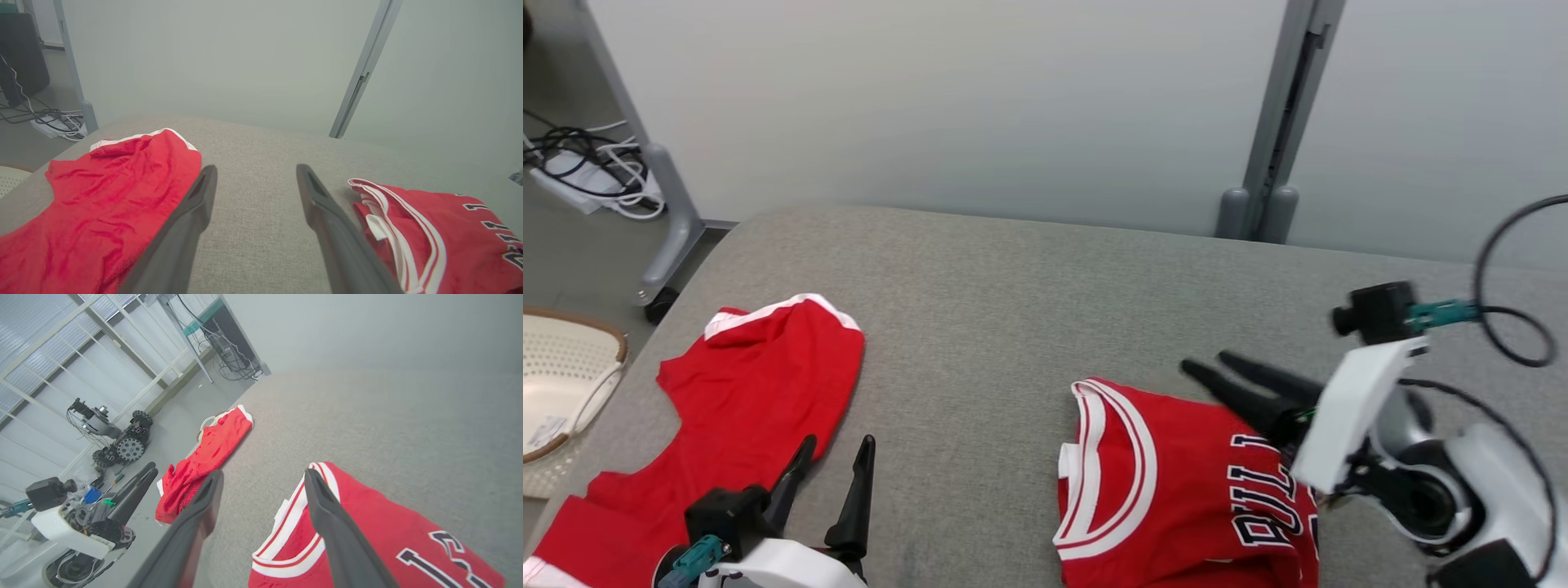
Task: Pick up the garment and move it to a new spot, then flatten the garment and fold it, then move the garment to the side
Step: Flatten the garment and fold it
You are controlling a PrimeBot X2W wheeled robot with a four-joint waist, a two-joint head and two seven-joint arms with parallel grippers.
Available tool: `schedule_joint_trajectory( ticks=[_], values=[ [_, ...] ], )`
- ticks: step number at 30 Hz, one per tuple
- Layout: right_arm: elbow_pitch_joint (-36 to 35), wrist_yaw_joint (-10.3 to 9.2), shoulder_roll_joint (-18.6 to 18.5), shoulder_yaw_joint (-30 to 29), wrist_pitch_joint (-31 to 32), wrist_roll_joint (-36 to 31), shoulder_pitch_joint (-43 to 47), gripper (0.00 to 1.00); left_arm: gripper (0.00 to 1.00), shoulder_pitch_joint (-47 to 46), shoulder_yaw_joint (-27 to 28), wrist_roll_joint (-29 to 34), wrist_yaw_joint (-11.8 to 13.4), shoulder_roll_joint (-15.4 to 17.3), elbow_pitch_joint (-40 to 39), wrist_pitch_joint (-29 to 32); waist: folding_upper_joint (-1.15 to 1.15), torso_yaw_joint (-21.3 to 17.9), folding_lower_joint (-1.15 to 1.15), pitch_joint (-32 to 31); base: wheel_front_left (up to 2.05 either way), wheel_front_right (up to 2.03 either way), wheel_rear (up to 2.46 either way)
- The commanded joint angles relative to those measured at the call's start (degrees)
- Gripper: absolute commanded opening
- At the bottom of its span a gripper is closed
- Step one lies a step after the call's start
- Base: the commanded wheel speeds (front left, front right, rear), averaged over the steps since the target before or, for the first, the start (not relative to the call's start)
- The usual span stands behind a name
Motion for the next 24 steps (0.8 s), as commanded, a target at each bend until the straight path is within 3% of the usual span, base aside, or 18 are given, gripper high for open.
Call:
schedule_joint_trajectory(
  ticks=[1,5,13,17,24],
  values=[
    [-1.21,0.04,-1.34,-0.74,-1.7,-1.0,0.94,1.0,1.0,0.46,0.38,0.01,0.05,0.21,-0.31,-0.14,0.0,-1.01,0.0,0.0,0.0,0.0,0.0],
    [-4.25,0.04,-4.72,-3.12,-7.55,-4.23,2.84,1.0,1.0,0.91,0.77,0.62,0.2,-0.12,-1.02,-0.31,0.0,-2.23,0.0,0.24,0.0,0.0,0.0],
    [-7.13,0.04,-7.83,-5.3,-17.35,-11.88,8.91,1.0,1.0,1.15,1.6,1.53,-0.51,-0.76,-2.07,-0.49,0.0,-3.49,0.0,0.84,0.0,0.0,0.0],
    [-7.17,0.04,-7.49,-7.28,-22.11,-15.91,12.52,1.0,1.0,1.57,2.46,2.03,-0.46,-1.17,-2.69,-0.54,0.0,-3.6,0.0,1.07,0.0,0.0,0.0],
    [-5.31,0.04,-1.08,-16.75,-36.33,-27.24,20.98,1.0,1.0,2.5,5.85,4.45,-1.43,-2.58,-4.97,-0.51,0.0,-4.23,0.0,1.92,0.0,0.0,0.0]
  ],
)
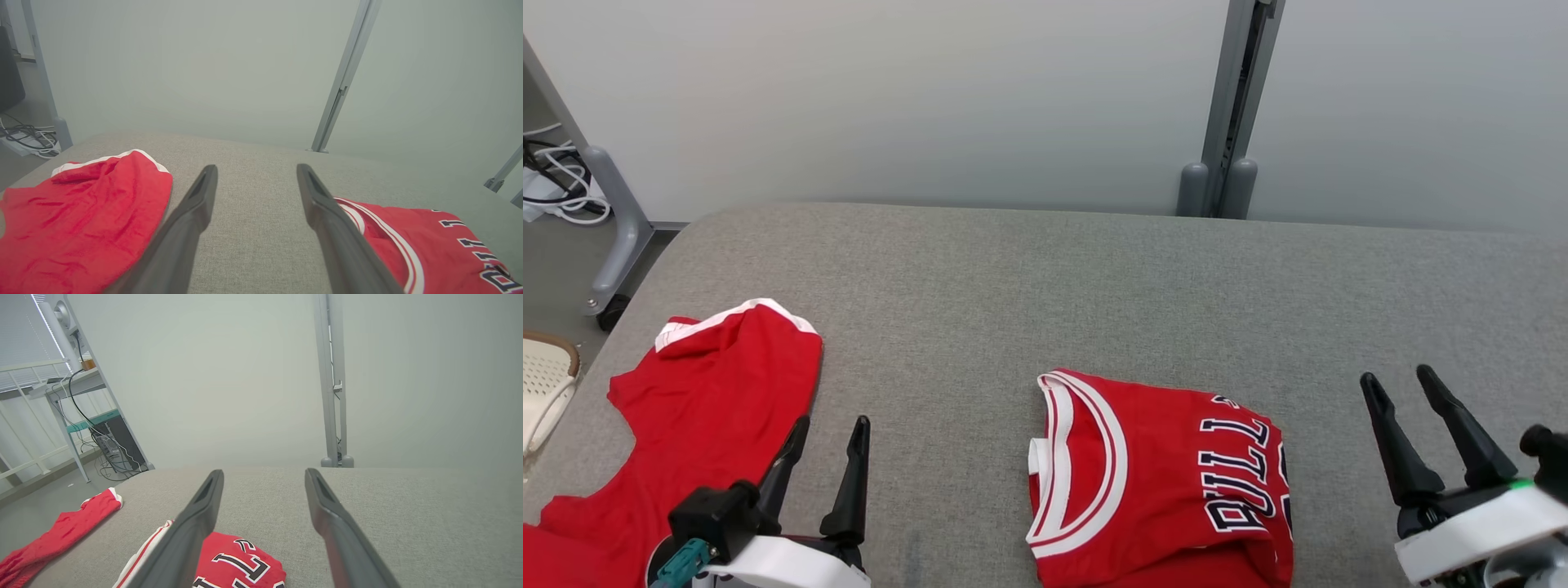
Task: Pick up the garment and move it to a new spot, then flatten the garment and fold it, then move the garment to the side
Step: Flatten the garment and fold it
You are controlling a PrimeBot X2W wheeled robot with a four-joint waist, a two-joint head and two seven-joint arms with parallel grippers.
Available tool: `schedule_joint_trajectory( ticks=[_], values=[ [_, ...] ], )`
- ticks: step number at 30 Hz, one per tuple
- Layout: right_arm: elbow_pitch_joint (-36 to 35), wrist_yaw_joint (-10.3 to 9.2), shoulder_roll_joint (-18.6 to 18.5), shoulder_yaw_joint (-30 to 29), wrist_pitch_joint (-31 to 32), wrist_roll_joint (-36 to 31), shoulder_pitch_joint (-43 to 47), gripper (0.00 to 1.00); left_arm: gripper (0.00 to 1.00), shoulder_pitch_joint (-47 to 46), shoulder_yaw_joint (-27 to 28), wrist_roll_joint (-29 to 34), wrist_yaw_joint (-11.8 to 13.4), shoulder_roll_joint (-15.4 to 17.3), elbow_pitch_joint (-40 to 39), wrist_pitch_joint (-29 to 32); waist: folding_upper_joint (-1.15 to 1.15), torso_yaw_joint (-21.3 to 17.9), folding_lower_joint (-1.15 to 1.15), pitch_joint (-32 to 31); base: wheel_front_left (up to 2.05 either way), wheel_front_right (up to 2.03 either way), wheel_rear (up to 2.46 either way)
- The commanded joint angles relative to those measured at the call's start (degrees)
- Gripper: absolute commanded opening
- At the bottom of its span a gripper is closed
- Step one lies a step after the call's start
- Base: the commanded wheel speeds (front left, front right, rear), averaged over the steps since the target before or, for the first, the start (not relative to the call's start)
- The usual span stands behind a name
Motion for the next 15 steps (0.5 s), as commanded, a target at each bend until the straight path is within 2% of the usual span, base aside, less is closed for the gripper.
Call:
schedule_joint_trajectory(
  ticks=[1,4,15],
  values=[
    [0.54,0.04,1.22,-0.91,-1.46,-1.41,1.03,1.0,1.0,0.34,0.8,0.69,-0.41,-0.11,-0.31,-0.3,0.0,-0.31,0.0,0.17,0.0,0.0,0.0],
    [1.64,0.04,3.05,-1.49,-2.46,-3.0,1.55,1.0,1.0,0.89,1.5,1.42,-0.89,-0.41,-0.33,-0.3,0.0,-0.78,0.0,0.25,0.0,0.0,0.0],
    [8.09,0.04,5.1,-2.26,-0.11,-5.03,-1.4,1.0,1.0,0.2,2.17,3.05,-2.5,-1.82,1.05,-0.31,0.0,0.06,0.0,-0.09,0.0,0.0,0.0]
  ],
)
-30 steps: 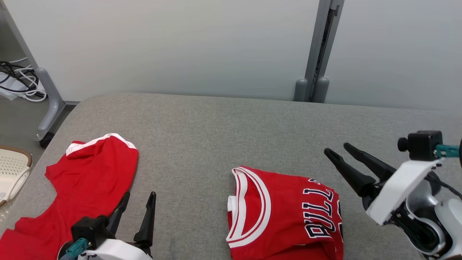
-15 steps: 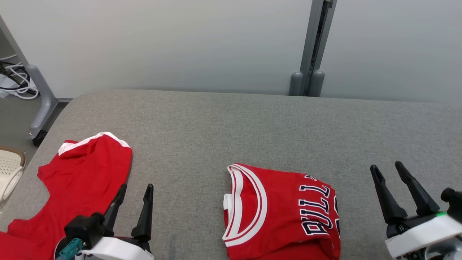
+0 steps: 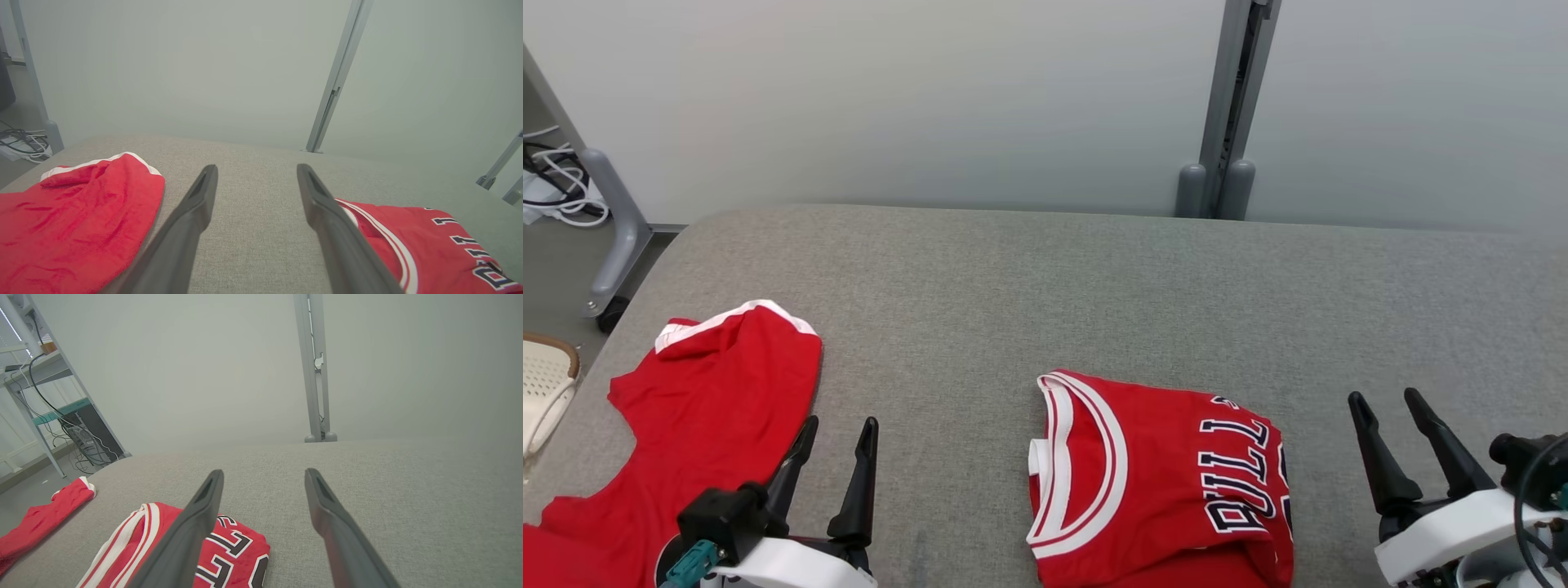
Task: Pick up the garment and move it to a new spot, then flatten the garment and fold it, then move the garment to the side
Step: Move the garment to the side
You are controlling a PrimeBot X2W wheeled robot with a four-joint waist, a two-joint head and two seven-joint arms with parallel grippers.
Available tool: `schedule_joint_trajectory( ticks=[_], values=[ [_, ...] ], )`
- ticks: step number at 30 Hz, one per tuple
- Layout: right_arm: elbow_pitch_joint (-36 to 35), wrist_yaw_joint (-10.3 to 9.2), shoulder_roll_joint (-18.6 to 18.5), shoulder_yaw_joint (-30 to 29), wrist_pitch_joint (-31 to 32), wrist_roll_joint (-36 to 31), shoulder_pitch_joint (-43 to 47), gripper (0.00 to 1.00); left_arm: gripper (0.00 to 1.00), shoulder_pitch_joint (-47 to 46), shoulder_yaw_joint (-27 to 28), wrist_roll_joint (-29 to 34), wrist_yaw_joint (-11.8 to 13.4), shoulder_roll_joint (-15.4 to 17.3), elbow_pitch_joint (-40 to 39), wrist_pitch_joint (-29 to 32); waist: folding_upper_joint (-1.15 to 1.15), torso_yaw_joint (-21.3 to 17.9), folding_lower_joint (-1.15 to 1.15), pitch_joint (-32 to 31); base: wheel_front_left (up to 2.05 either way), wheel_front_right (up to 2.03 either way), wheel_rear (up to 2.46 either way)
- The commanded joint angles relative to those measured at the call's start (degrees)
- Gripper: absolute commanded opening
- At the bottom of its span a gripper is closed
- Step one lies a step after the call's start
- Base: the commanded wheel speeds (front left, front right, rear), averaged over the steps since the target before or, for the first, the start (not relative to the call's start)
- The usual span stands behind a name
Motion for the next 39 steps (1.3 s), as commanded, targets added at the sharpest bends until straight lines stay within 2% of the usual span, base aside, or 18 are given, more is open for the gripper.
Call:
schedule_joint_trajectory(
  ticks=[1,6,11,17,27,33,39],
  values=[
    [1.08,0.04,0.0,0.38,0.13,-0.14,-0.81,1.0,1.0,-0.11,0.28,0.55,-0.32,-0.16,0.41,-0.3,0.0,0.51,0.0,-0.09,0.0,0.0,0.0],
    [7.52,0.04,2.53,0.19,3.93,4.45,-1.72,1.0,1.0,-0.27,0.36,0.8,-0.95,-0.58,1.14,-0.28,0.0,1.91,0.0,-0.36,0.0,0.0,0.0],
    [12.33,0.04,2.76,1.61,8.92,8.8,-2.77,1.0,1.0,-0.09,0.73,1.13,-1.27,-0.71,1.85,-0.27,0.0,3.02,0.0,-0.53,0.0,0.0,0.0],
    [17.66,0.04,3.89,-0.65,15.7,12.47,-4.94,1.0,1.0,-0.05,1.19,1.19,-1.47,-0.79,2.11,-0.27,0.0,3.62,0.0,-0.3,0.0,0.0,0.0],
    [21.15,0.04,6.44,-3.75,26.48,15.21,-7.55,1.0,1.0,-0.39,1.23,1.43,-1.96,-1.13,2.78,-0.26,0.0,4.22,0.0,-0.11,0.0,0.0,0.0],
    [22.88,0.04,8.02,-6.26,28.12,16.15,-7.51,1.0,1.0,-0.62,1.46,1.5,-2.01,-1.02,3.0,-0.27,0.0,4.83,0.0,-0.07,0.0,0.0,0.0],
    [25.17,0.04,9.95,-8.4,30.6,20.26,-8.3,1.0,1.0,-0.96,1.6,1.63,-2.31,-1.03,3.18,-0.26,0.0,5.14,0.0,0.14,0.0,0.0,0.0]
  ],
)
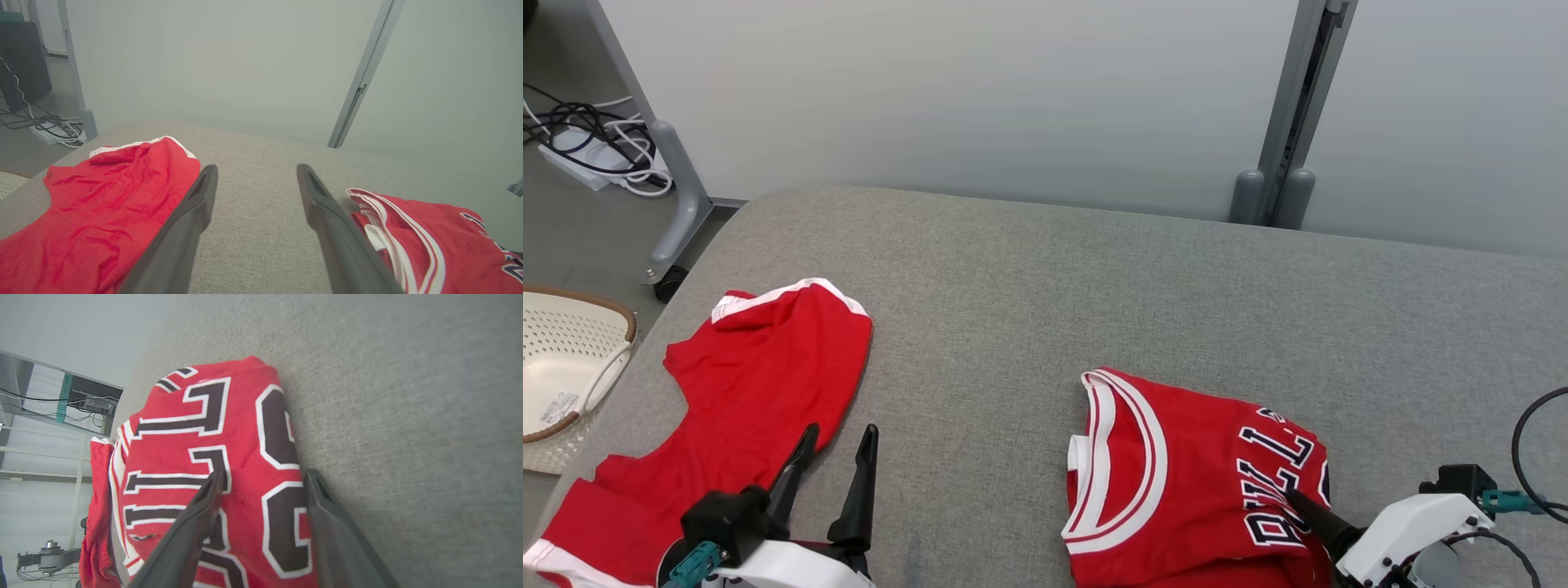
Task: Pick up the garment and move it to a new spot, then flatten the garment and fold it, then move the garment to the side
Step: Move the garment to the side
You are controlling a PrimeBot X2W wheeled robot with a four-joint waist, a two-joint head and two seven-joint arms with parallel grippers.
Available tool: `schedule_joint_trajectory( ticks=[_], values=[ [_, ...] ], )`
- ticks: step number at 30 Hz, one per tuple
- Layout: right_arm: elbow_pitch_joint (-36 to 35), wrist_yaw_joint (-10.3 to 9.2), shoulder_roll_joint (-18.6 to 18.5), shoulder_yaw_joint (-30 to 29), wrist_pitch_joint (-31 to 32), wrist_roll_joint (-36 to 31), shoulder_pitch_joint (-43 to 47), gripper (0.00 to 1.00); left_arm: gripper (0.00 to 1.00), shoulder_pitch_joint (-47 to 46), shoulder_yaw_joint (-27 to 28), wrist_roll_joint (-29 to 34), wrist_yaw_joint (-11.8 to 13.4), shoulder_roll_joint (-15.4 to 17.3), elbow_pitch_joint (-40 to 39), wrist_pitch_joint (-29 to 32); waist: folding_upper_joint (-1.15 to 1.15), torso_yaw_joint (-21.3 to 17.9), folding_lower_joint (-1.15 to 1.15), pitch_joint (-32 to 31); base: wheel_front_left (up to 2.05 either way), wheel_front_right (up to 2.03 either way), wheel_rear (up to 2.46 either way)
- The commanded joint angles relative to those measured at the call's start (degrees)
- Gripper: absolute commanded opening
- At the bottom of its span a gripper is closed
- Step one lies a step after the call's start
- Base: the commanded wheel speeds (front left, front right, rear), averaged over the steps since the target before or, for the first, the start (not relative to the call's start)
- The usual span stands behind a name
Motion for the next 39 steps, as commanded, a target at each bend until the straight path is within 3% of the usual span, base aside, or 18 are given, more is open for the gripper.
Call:
schedule_joint_trajectory(
  ticks=[1,7,8,9,10,12,24,30,32,39],
  values=[
    [0.16,0.04,0.15,0.06,0.7,0.85,-0.2,1.0,1.0,-0.78,0.34,0.48,-0.36,0.23,0.08,-0.21,0.0,0.09,0.0,0.03,0.0,0.0,0.0],
    [-2.45,0.05,0.62,2.67,0.41,4.12,0.38,1.0,1.0,-0.89,0.23,1.02,-0.67,-0.14,-0.35,-0.21,0.0,0.47,0.0,0.17,0.0,0.0,0.0],
    [-2.51,0.05,0.6,3.1,0.03,4.08,0.52,0.87,1.0,-0.89,0.26,1.07,-0.72,-0.24,-0.36,-0.21,0.0,0.53,0.0,0.17,0.0,0.0,0.0],
    [-2.5,0.05,0.64,3.34,-0.32,4.24,0.58,0.55,1.0,-0.89,0.26,1.17,-0.79,-0.34,-0.37,-0.21,0.0,0.61,0.0,0.16,0.0,0.0,0.0],
    [-2.5,0.05,0.65,3.59,-0.57,4.53,0.58,0.4,1.0,-0.92,0.25,1.28,-0.88,-0.43,-0.39,-0.22,0.0,0.71,0.0,0.14,0.0,0.0,0.0],
    [-2.58,0.05,0.55,4.29,-0.89,4.86,0.55,0.0,1.0,-0.94,0.35,1.45,-1.01,-0.54,-0.43,-0.21,0.0,0.9,0.0,0.06,0.0,0.0,0.0],
    [-4.66,0.05,-2.83,7.82,-3.42,5.64,-1.09,0.0,1.0,0.26,1.69,2.99,-2.4,-1.27,-1.13,-0.21,0.0,0.48,0.0,-0.33,0.0,0.0,0.0],
    [-6.43,0.04,-7.53,11.61,-2.95,4.16,-4.87,0.0,1.0,0.27,2.35,3.42,-3.03,-1.64,-0.87,-0.21,0.0,-1.89,0.0,-0.19,0.0,0.0,0.0],
    [-6.43,0.04,-10.84,13.98,-2.27,2.67,-7.83,0.0,1.0,-0.03,2.54,3.62,-3.38,-1.87,-0.8,-0.21,0.0,-3.48,0.0,0.13,0.0,0.0,0.0],
    [-5.69,0.04,-15.24,19.78,-2.58,2.66,-16.17,0.0,1.0,-1.71,2.78,4.21,-4.4,-2.31,-0.92,-0.21,0.0,-7.0,0.0,3.11,0.0,0.0,0.0]
  ],
)
